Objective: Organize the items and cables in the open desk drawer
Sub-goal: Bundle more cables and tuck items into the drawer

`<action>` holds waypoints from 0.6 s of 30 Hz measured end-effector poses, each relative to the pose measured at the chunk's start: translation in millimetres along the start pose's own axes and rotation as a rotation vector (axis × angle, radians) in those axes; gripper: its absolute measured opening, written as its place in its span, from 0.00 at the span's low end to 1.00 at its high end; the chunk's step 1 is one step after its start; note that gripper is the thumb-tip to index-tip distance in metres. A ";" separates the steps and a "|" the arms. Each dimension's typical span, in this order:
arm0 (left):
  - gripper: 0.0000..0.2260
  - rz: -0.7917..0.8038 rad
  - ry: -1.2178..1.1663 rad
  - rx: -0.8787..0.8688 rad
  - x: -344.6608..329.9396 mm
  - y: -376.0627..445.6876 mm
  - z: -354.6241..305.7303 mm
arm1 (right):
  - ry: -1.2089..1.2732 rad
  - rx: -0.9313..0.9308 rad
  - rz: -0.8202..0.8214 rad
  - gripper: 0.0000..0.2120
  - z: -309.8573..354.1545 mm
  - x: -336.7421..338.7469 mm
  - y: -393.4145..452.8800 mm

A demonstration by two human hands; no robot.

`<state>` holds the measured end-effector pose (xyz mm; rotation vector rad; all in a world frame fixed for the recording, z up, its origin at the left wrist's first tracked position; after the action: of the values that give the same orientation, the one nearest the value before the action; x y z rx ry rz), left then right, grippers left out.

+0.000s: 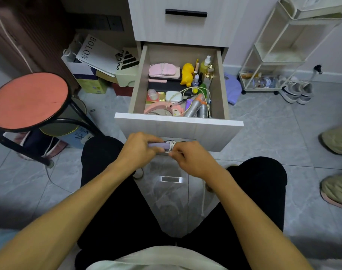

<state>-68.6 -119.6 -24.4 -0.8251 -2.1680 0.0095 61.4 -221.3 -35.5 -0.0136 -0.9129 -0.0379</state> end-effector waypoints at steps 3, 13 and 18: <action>0.08 0.018 0.119 -0.134 2.6 -4.4 -7.5 | -0.050 -0.029 0.025 0.08 -6.9 16.5 4.6; 0.13 0.396 -0.070 -0.136 19.3 -10.8 -12.6 | 0.267 -0.038 -0.006 0.07 -12.6 37.8 19.2; 0.13 0.346 -0.483 0.011 22.3 -13.4 4.2 | 0.466 -0.137 -0.004 0.03 -23.0 15.5 7.0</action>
<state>-89.4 -116.6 -8.5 -1.2860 -2.4270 0.4352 89.3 -215.4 -37.3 -0.1257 -0.4433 -0.1028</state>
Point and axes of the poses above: each hand's wrist, its own y-axis towards the middle knuckle, its own x-axis out of the back of the hand, z = x × y, the point moved 5 cm from there along y, towards the middle knuckle, and after that the axes turned 9 degrees about x, right-handed, at the moved point
